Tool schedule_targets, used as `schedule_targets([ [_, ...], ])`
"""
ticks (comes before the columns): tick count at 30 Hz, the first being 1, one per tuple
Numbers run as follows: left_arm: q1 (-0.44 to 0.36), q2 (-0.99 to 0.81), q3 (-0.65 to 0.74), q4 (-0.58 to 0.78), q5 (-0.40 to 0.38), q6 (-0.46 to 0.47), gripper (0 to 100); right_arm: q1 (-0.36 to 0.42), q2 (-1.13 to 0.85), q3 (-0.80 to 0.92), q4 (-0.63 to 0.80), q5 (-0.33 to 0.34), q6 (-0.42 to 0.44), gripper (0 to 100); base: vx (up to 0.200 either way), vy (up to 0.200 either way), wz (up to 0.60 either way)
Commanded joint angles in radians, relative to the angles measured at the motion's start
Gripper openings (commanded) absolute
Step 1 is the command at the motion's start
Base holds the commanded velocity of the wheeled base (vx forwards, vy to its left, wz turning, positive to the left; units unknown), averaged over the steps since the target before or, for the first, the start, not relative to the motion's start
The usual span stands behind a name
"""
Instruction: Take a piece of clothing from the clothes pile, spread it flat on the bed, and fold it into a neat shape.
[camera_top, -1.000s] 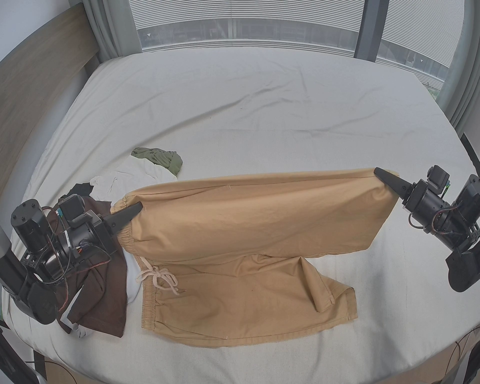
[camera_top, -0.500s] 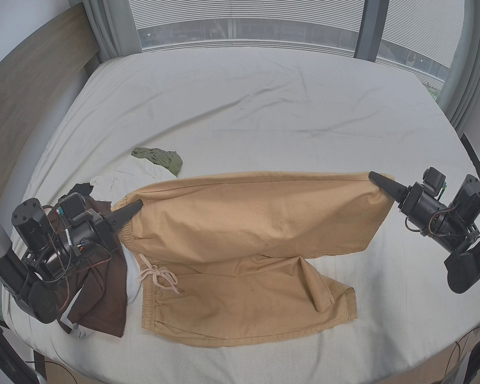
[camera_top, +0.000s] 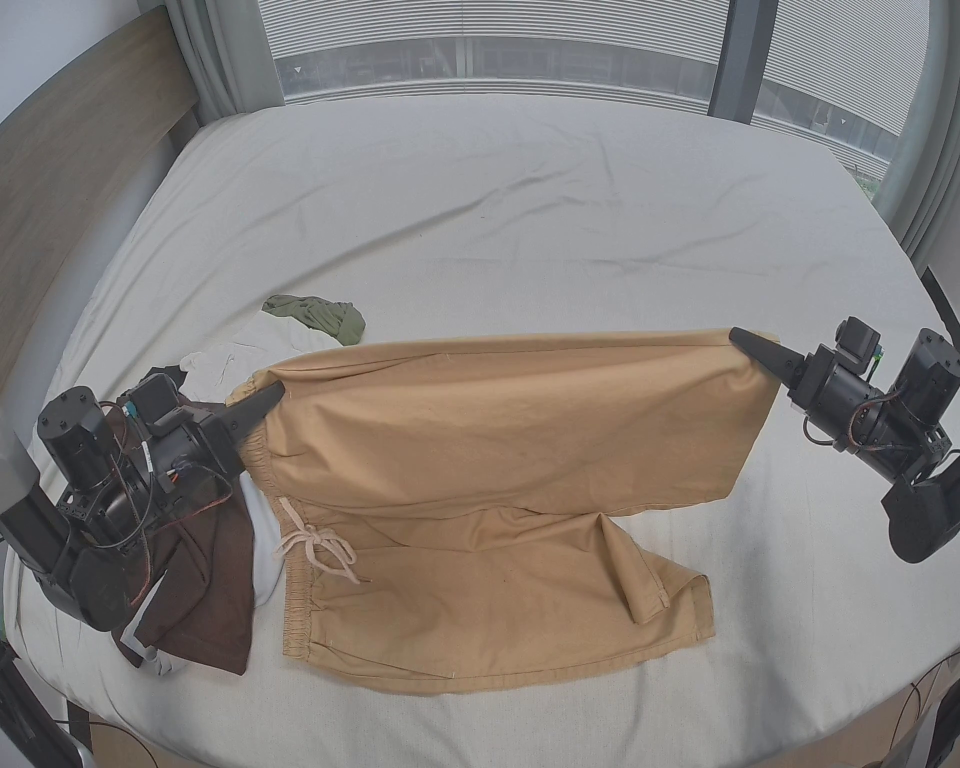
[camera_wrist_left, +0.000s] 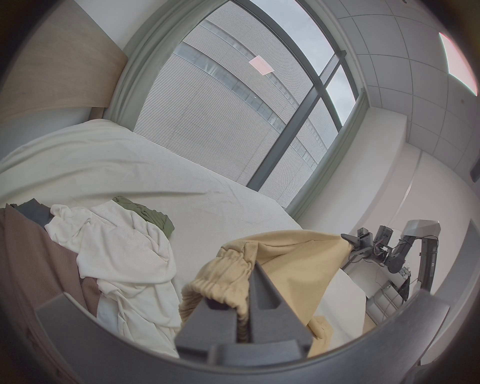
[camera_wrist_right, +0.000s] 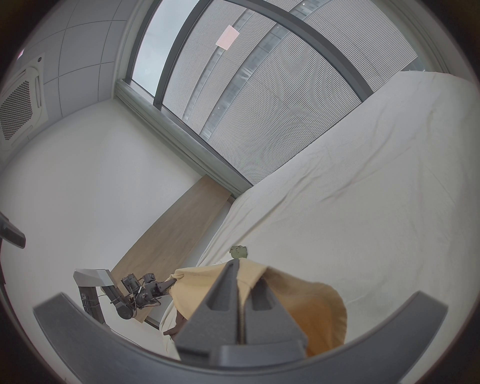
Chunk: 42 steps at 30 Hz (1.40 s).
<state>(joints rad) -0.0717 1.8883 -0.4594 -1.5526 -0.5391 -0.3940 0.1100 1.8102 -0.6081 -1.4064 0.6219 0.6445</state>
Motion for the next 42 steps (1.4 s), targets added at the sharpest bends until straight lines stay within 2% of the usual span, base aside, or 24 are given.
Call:
schedule_targets([
  [1,0.0,0.054,-0.059,-0.003,0.033,0.001,0,-0.001,0.063,-0.05,0.0,-0.001,0.0,0,0.0,0.0,0.0],
  [10,-0.002,0.129,-0.145,-0.001,0.07,0.003,0,-0.004,0.172,-0.164,0.003,0.001,0.001,0,0.0,0.0,0.0],
  [20,-0.003,0.25,-0.251,-0.001,0.154,0.0,0,-0.004,0.27,-0.286,0.05,0.001,0.003,0,0.0,0.0,0.0],
  [28,-0.008,0.313,-0.325,-0.001,0.177,0.0,0,-0.003,0.328,-0.358,0.089,-0.002,0.003,0,0.0,0.0,0.0],
  [33,-0.016,0.342,-0.381,-0.001,0.223,-0.006,0,-0.007,0.359,-0.438,0.138,-0.01,0.004,0,0.0,0.0,0.0],
  [42,-0.02,0.367,-0.432,-0.001,0.231,-0.029,0,-0.023,0.439,-0.561,0.181,-0.011,0.006,0,0.0,0.0,0.0],
])
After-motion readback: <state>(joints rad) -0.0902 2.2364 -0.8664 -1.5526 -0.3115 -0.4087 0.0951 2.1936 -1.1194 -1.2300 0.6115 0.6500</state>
